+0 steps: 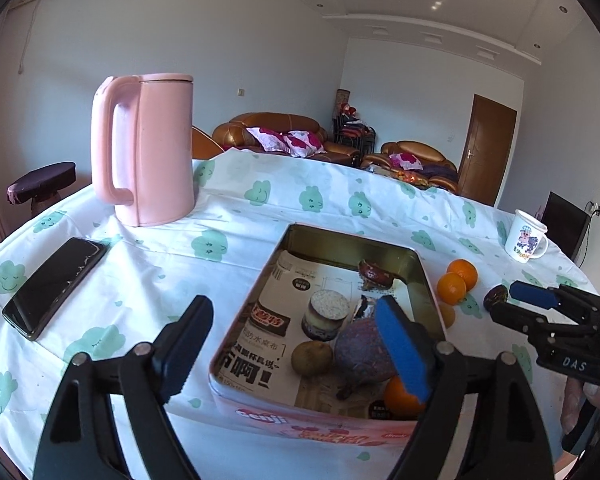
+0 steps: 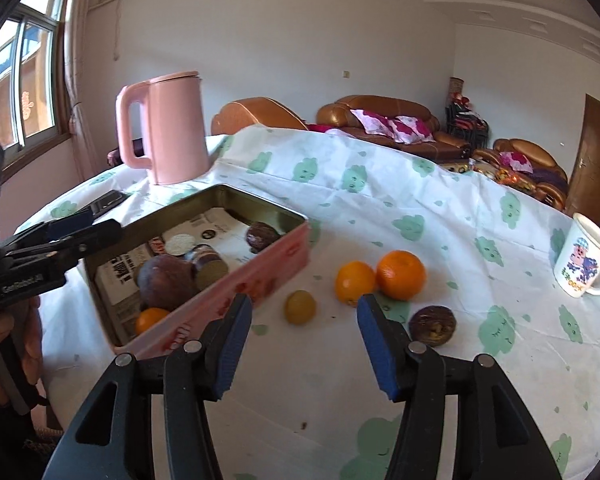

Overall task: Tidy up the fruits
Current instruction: 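Open the left tool over the tin while the right tool releases the orange into it, then grasp a small yellow fruit with the right tool while the left tool grasps a dark brown date, then carry the yellow fruit with the right tool while the left tool carries the date to the tin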

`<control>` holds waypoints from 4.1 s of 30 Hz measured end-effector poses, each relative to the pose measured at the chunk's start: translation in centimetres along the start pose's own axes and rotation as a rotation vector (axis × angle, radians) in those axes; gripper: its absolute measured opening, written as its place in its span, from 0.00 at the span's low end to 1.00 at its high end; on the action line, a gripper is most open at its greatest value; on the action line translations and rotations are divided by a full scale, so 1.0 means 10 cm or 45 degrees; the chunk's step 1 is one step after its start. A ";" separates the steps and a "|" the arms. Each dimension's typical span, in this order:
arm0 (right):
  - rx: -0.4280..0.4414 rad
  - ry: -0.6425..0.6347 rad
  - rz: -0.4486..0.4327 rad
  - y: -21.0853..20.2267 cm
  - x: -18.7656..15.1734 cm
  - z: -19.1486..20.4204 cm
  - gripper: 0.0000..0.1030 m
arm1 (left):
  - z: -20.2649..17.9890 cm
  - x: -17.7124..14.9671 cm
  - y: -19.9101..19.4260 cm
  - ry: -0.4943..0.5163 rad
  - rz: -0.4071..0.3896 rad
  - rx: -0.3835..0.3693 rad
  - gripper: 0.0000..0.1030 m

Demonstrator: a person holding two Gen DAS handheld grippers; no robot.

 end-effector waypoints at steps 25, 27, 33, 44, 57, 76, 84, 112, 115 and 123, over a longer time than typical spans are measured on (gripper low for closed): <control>-0.112 0.153 0.073 0.15 0.04 -0.68 0.26 | -0.81 0.35 0.07 0.165 -0.023 -0.099 0.88; -0.190 0.218 0.065 0.08 -0.02 -0.96 0.26 | -1.01 0.35 0.17 0.185 0.008 -0.148 0.88; -0.275 0.366 0.079 0.03 -0.15 -1.56 0.26 | -1.65 0.30 0.59 0.268 0.162 -0.243 0.88; -0.228 0.439 0.054 0.01 -0.23 -1.71 0.27 | -2.48 0.23 1.07 0.411 0.321 -0.281 0.76; -0.216 0.459 0.031 -0.02 -0.25 -1.74 0.27 | -2.62 0.19 1.31 0.450 0.455 -0.276 0.37; -0.192 0.436 -0.104 -0.22 -0.27 -1.71 0.27 | -2.53 0.29 0.92 0.426 0.163 -0.228 0.37; -0.188 0.430 -0.159 -0.30 -0.29 -1.69 0.27 | -2.49 0.29 0.83 0.403 0.104 -0.233 0.37; -0.226 0.359 -0.317 -0.51 -0.33 -1.56 0.27 | -2.42 0.26 0.51 0.383 -0.111 -0.217 0.37; -0.239 0.339 -0.351 -0.55 -0.34 -1.52 0.27 | -2.42 0.25 0.46 0.387 -0.148 -0.210 0.37; -0.269 0.302 -0.412 -0.63 -0.35 -1.44 0.27 | -2.38 0.24 0.40 0.374 -0.188 -0.209 0.37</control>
Point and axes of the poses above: each gripper's, at about its wrist camera, not at the fingertips, and y roughly the way its jaws point, z to its left, x to its top, the point moved 3 cm from there along y, roughly the way its jaws point, and after that the axes turned 14 degrees about z, right-handed, at the moved point
